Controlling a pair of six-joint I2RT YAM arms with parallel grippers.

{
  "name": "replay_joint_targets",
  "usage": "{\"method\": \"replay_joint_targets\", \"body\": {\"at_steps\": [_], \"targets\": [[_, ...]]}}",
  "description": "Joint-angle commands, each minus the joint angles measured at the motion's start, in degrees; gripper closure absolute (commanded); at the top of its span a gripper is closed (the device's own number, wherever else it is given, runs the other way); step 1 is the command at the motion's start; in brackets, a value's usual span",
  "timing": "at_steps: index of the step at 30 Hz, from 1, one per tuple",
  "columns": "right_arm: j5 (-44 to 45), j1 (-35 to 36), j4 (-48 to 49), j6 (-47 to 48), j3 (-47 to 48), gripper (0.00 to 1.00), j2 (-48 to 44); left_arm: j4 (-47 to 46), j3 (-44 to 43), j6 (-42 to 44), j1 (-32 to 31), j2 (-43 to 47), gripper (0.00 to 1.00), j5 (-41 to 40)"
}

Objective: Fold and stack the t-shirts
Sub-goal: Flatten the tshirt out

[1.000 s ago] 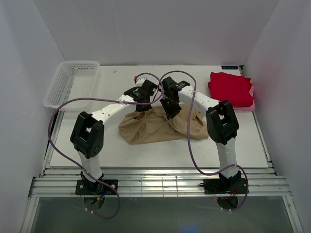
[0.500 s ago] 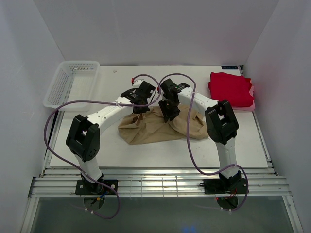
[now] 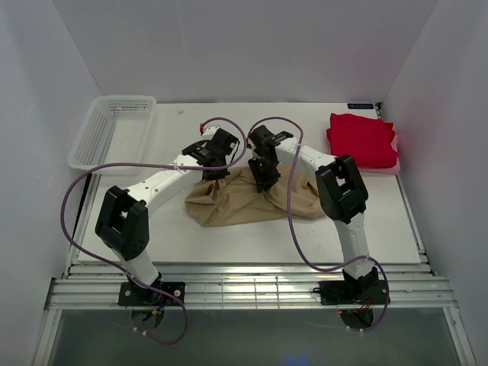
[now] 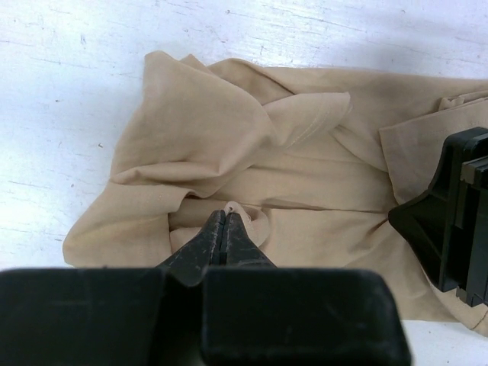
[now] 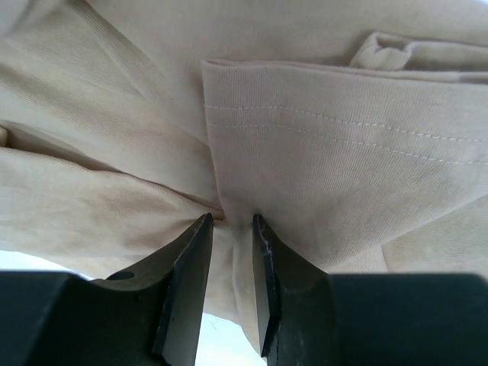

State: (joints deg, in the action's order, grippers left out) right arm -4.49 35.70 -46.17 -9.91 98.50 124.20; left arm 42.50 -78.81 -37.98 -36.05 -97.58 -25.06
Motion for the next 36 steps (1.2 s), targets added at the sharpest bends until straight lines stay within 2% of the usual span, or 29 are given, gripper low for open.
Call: {"method": "replay_joint_targets", "body": {"at_steps": [1,10,19,24,36], "targets": [[1.32,0.16,0.73,-0.46,3.36,0.66,1.13,0.48,0.76,-0.96,0.46,3.80,1.00,-0.87],[1.24,0.16,-0.50,-0.46,7.32,0.66,3.15,0.65,1.73,-1.49,0.55,4.24,1.00,-0.60],[1.50,0.16,-0.67,-0.11,4.34,0.68,2.80,0.92,1.11,-1.31,0.81,4.42,1.00,-0.96],[2.73,0.16,-0.50,0.07,3.54,0.83,2.19,1.00,1.11,-1.49,0.90,4.15,1.00,-0.61],[4.58,0.07,-3.22,1.12,8.11,0.92,-0.45,1.01,0.67,-0.96,1.42,4.59,1.00,-1.31]]}}
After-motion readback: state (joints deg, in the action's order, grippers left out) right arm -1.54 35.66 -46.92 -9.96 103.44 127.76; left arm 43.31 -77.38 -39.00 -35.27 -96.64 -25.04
